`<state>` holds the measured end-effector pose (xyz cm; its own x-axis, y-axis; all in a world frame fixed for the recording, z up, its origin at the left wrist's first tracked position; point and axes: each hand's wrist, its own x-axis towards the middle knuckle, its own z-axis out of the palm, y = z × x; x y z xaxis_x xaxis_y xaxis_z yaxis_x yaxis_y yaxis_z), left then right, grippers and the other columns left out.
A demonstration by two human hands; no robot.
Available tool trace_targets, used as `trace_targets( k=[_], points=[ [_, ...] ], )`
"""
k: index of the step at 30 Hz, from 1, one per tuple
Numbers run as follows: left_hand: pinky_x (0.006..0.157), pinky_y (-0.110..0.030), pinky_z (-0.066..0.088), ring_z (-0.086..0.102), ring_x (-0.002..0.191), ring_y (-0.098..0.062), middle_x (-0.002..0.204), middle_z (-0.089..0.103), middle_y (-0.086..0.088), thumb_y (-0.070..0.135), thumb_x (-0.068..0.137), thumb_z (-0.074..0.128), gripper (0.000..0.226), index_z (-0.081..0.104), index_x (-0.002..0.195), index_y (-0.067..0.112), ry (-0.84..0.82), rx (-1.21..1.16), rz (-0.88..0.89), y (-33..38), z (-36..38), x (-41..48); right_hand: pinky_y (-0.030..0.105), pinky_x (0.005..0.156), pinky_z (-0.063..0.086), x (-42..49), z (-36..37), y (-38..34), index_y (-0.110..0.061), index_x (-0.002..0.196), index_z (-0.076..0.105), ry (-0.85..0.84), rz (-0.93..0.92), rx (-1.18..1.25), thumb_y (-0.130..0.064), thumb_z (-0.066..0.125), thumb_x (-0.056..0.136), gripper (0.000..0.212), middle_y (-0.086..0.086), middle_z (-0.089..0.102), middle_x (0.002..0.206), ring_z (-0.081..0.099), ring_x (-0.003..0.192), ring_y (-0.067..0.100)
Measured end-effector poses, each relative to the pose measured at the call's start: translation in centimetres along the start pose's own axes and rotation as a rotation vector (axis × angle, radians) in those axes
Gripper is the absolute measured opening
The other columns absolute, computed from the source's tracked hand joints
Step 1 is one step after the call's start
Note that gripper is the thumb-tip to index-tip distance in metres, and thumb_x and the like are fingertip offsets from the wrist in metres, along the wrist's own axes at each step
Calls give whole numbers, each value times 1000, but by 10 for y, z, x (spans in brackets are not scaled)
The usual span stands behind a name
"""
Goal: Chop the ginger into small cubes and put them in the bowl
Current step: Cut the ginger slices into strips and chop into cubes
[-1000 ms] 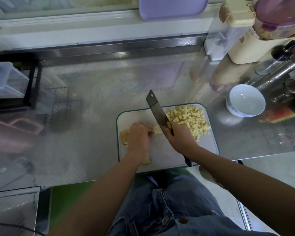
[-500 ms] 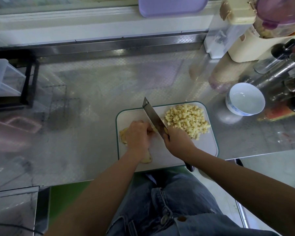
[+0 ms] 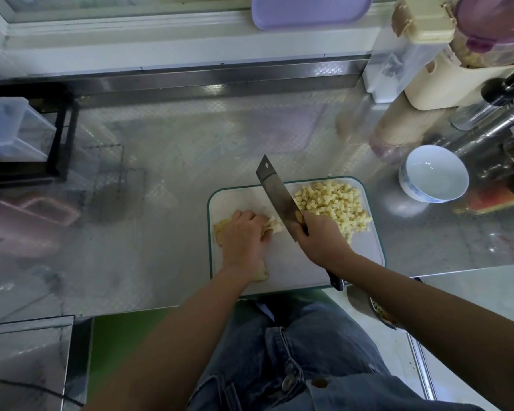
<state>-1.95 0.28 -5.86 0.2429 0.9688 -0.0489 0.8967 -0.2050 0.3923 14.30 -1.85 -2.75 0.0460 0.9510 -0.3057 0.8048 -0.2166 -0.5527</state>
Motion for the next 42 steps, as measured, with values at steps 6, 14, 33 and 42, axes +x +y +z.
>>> trace_targets(
  k=[6, 14, 33, 42],
  points=[
    [64, -30, 38, 54, 90, -18, 89, 68, 1, 24, 86, 65, 11, 76, 88, 21, 14, -7, -32, 2, 2, 1, 30, 54, 35, -6, 2, -4, -14, 78, 46, -66, -23, -108, -24, 45, 97, 21, 5, 53, 66, 51, 60, 24],
    [61, -26, 22, 49, 89, -14, 90, 65, 5, 27, 90, 55, 19, 74, 89, 23, -13, 64, -52, 4, 5, 2, 31, 57, 37, -7, 21, -3, -12, 84, 46, -88, 42, -118, -25, 43, 98, 20, 10, 54, 74, 52, 65, 27],
    [74, -31, 41, 50, 98, -22, 93, 66, -3, 27, 81, 69, 20, 69, 95, 14, 10, 9, 1, -5, 0, -4, 30, 49, 31, -4, 18, -9, -12, 79, 51, -26, -28, -6, -23, 48, 97, 21, 2, 51, 61, 48, 54, 19],
    [68, -28, 37, 46, 98, -17, 86, 65, 2, 30, 83, 61, 16, 70, 92, 19, -28, 75, -54, -4, 2, -1, 35, 58, 45, 2, 29, -20, -8, 93, 52, -77, 17, -95, -25, 41, 100, 21, 12, 59, 78, 56, 67, 27]
  ],
)
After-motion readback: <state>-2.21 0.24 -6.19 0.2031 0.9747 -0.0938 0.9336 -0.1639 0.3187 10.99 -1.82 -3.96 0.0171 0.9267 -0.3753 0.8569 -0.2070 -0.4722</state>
